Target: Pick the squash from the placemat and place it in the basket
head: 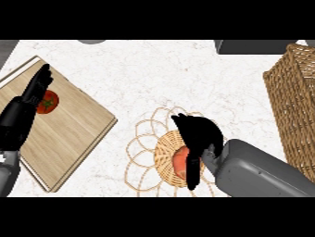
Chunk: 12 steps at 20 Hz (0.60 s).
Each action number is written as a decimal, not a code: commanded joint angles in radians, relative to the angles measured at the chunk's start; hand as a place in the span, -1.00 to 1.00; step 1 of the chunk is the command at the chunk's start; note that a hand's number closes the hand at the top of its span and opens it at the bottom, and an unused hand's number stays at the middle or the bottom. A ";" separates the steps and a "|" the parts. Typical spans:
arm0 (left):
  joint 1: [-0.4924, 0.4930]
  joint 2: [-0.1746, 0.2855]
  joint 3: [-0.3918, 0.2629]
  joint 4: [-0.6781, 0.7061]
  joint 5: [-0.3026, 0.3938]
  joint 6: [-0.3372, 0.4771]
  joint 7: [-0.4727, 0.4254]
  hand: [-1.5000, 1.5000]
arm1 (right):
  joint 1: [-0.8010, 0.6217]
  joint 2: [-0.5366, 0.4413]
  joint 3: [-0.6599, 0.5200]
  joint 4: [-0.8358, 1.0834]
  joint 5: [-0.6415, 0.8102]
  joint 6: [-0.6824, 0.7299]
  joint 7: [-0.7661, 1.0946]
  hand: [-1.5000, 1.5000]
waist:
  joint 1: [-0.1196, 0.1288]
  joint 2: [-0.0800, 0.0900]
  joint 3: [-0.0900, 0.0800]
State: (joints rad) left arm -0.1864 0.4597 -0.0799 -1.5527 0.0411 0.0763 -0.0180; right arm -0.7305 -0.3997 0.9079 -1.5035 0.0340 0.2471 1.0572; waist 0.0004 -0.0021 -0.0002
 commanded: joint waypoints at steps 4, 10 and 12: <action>-0.053 -0.025 0.016 0.014 -0.023 -0.032 0.048 0.00 | 0.027 0.112 -0.051 0.053 0.104 0.056 0.098 -1.00 | 0.000 0.001 0.000; 0.006 -0.084 -0.018 -0.053 -0.094 0.009 0.047 0.00 | 0.114 0.106 -0.080 -0.027 0.164 0.068 0.114 -1.00 | -0.001 0.000 0.000; -0.029 -0.064 0.029 -0.019 -0.058 -0.036 0.046 0.00 | 0.150 0.092 -0.091 -0.012 0.195 0.073 0.070 -1.00 | -0.003 0.001 0.000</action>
State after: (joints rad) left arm -0.2005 0.4064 -0.0660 -1.5712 -0.0149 0.0590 0.0179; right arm -0.6152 -0.3035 0.8515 -1.4823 0.2028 0.2530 1.0399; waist 0.0001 -0.0012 -0.0002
